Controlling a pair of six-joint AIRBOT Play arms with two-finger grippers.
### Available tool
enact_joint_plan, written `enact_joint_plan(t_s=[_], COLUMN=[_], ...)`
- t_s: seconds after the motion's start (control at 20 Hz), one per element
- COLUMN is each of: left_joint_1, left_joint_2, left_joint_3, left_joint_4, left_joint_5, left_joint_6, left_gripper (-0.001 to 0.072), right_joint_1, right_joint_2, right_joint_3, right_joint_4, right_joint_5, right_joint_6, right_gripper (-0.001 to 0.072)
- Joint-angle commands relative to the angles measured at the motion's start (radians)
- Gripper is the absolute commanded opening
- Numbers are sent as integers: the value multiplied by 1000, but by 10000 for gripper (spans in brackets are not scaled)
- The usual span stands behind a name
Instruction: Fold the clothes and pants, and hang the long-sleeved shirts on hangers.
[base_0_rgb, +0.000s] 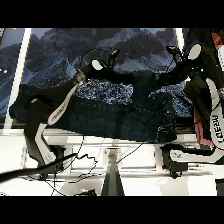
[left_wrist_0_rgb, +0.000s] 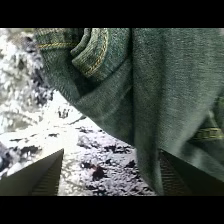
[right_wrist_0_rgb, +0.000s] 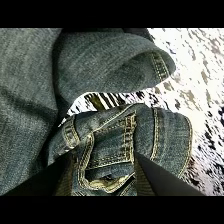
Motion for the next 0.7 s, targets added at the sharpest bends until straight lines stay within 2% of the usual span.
enact_joint_plan(t_s=[0.0,0.25,0.35,0.4,0.45,0.5,0.55,0.65], left_joint_1=[-4,-24,-43,-52,-60,-67,-71,-61], left_joint_2=[-108,-166,-187,-195,-198,-199,-196,-170], left_joint_3=[131,228,241,241,241,241,242,244], left_joint_4=[90,98,99,99,98,99,98,102], left_joint_5=[-47,-45,-19,4,27,57,91,135], left_joint_6=[-83,-107,-112,-133,-133,-132,-116,-91], left_gripper=[531,528,458,394,216,79,16,16], right_joint_1=[0,0,0,0,0,0,0,0], right_joint_2=[1,1,1,1,1,1,1,1], right_joint_3=[1,1,1,1,1,1,1,2], right_joint_4=[6,5,6,6,6,6,5,-10], right_joint_5=[10,34,38,46,52,53,56,31], right_joint_6=[0,0,0,0,0,0,0,0], right_gripper=[423,423,423,423,423,423,423,423])
